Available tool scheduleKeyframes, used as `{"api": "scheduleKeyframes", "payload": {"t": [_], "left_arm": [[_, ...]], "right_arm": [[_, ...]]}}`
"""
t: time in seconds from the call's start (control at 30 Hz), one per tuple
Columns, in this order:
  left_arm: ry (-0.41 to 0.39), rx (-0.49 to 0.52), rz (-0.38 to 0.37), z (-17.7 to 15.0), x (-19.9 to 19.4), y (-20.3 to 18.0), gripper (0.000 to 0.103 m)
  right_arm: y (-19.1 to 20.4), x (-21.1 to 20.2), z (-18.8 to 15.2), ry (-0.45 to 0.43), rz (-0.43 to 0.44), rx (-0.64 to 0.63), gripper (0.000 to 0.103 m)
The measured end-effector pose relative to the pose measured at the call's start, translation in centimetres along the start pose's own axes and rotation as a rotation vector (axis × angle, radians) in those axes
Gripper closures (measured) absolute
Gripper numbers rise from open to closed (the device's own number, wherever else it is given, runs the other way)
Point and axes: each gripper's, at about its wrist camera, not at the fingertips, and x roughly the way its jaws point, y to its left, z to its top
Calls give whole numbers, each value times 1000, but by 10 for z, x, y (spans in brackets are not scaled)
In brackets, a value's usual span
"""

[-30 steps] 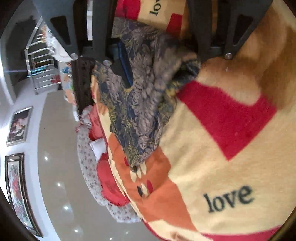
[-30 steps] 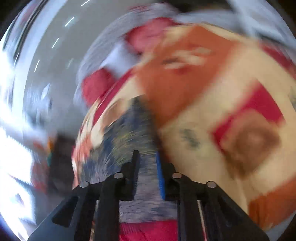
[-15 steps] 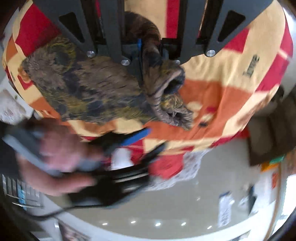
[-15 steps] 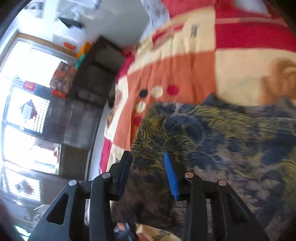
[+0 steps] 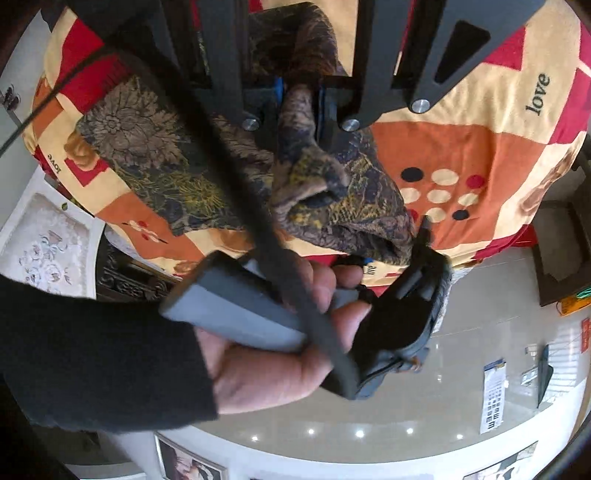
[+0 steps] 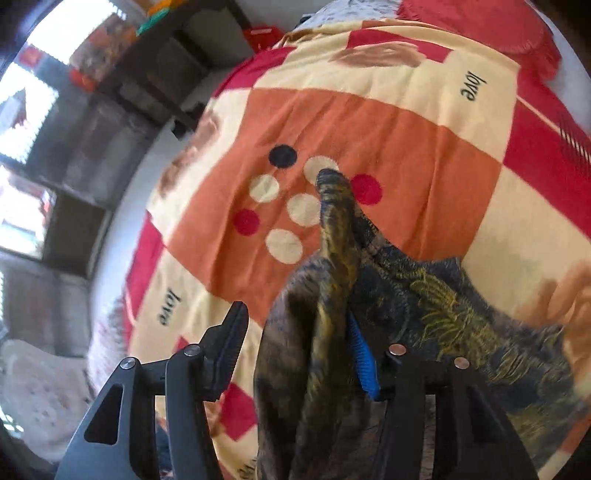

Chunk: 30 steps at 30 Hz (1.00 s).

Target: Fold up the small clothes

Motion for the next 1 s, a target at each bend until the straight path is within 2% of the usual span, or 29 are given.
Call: {"api": "scheduleKeyframes", "payload": {"t": [0.03, 0.07, 0.13, 0.33, 0.5, 0.67, 0.87, 0.9, 0.97, 1.0], "left_arm": [[5, 1, -6, 0, 1, -2, 91], [10, 0, -15, 1, 2, -4, 91], [13, 5, -43, 3, 2, -11, 91], [5, 89, -165, 20, 5, -71, 91], [12, 165, -286, 31, 10, -140, 92], [46, 246, -353, 29, 21, -199, 92], [165, 356, -366, -4, 56, -246, 92], [216, 369, -382, -13, 61, -248, 92], [256, 370, -400, -23, 61, -245, 92], [272, 355, -413, -24, 56, -237, 92]], "right_arm": [[-2, -1, 0, -2, -43, -19, 64], [-6, -3, -2, 4, -58, -17, 76], [-19, -12, -8, -11, -57, -10, 84], [-77, -56, -42, -30, -64, 33, 85], [-148, -102, -99, -55, -87, 128, 85], [-206, -127, -151, -63, -86, 187, 85], [-257, -99, -183, -85, -67, 251, 84], [-266, -91, -188, -91, -67, 276, 81], [-282, -73, -201, -75, -48, 336, 76], [-290, -70, -212, -90, -3, 385, 74]]}}
